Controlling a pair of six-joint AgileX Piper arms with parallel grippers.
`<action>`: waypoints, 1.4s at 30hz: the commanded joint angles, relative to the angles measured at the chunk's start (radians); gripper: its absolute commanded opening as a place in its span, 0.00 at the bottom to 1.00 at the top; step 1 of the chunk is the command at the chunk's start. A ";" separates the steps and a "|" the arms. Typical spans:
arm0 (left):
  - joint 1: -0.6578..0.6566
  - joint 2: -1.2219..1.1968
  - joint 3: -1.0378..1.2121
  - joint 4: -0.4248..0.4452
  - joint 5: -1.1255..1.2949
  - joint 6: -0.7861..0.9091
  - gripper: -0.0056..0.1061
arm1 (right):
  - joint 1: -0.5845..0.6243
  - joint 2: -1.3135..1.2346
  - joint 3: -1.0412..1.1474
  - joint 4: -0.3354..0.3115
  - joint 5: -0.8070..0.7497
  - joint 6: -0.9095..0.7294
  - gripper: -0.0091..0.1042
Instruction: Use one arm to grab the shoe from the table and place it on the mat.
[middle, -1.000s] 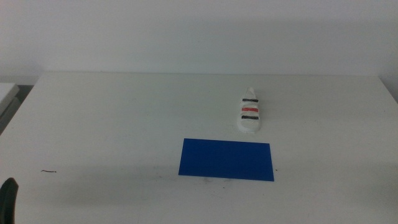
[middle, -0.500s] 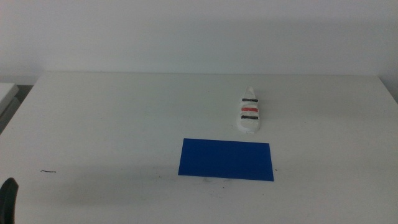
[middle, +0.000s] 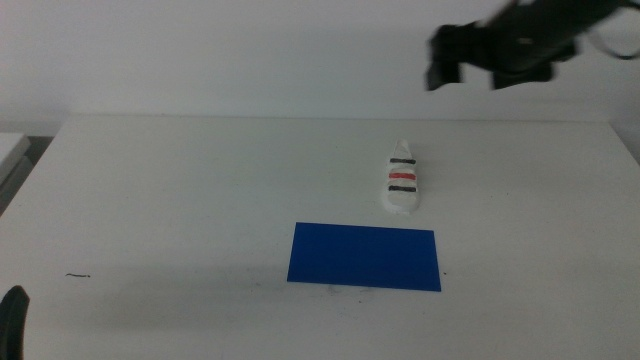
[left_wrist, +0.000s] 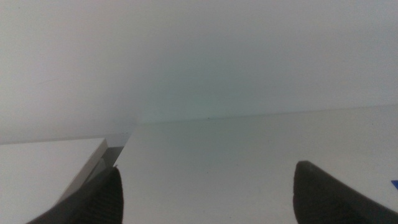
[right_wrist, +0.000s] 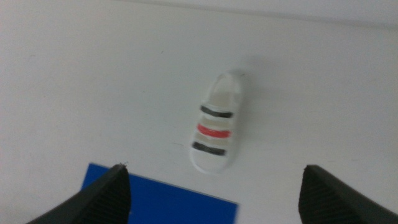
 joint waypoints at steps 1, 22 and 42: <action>0.000 0.005 0.000 -0.004 -0.012 -0.001 0.89 | 0.007 0.114 -0.115 0.012 0.074 0.045 0.71; 0.000 0.005 0.000 -0.004 -0.012 -0.001 0.89 | 0.004 0.746 -0.602 -0.113 0.155 0.280 0.71; 0.000 0.005 0.000 -0.004 -0.012 -0.001 0.89 | 0.114 0.645 -0.582 -0.226 0.251 0.382 0.16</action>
